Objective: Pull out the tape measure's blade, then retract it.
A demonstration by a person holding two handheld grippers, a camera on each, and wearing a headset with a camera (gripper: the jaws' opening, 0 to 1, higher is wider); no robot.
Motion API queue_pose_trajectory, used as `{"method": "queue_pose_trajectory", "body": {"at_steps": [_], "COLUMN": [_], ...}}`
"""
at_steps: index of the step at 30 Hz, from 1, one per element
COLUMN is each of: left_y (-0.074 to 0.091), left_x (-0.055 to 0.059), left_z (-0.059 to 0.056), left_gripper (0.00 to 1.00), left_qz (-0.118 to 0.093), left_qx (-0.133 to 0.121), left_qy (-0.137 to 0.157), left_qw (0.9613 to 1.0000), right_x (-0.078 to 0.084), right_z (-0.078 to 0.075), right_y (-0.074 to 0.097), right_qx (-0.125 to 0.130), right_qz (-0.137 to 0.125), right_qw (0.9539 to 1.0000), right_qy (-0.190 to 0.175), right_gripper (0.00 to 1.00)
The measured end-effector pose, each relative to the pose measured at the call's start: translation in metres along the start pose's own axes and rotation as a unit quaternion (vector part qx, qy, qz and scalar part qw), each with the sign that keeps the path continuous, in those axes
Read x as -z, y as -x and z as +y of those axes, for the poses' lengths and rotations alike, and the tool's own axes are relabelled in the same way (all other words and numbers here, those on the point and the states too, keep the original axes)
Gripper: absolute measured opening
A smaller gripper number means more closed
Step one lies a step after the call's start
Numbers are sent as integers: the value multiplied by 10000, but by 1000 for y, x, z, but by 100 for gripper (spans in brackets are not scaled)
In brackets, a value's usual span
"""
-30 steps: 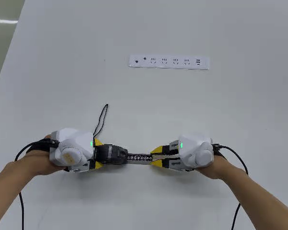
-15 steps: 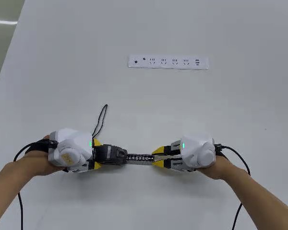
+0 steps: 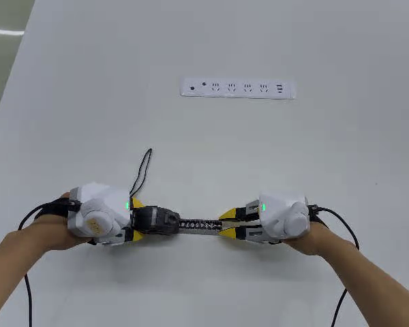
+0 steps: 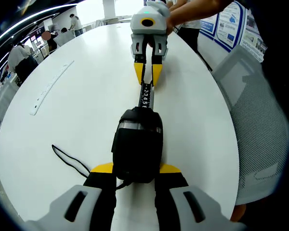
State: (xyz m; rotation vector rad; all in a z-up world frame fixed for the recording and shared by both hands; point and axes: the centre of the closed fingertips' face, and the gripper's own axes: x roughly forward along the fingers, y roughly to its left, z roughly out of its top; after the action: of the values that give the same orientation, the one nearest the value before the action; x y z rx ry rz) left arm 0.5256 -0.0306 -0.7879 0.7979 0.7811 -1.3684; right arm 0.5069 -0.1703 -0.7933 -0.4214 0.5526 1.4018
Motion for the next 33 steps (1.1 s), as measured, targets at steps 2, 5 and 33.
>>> {"method": "queue_pose_trajectory", "body": {"at_steps": [2,5,33], "left_y": [0,-1,-2], "left_x": [0,0,0], "left_z": [0,-1,1], "left_gripper": [26,26,26], "left_qz": [-4,-5,16], "left_qx": [0,1,-9], "left_qy": [1,2,-1], "left_qw": [10000,10000,10000], "right_x": [1,3,14], "right_z": [0,0,-2], "right_y": [1,3,15], "right_qx": [1,-3,-15], "right_qz": [5,25,49], "right_qw": [10000,10000,9999], "right_qy": [-7,-9,-127], "right_gripper": [8,8,8]}}
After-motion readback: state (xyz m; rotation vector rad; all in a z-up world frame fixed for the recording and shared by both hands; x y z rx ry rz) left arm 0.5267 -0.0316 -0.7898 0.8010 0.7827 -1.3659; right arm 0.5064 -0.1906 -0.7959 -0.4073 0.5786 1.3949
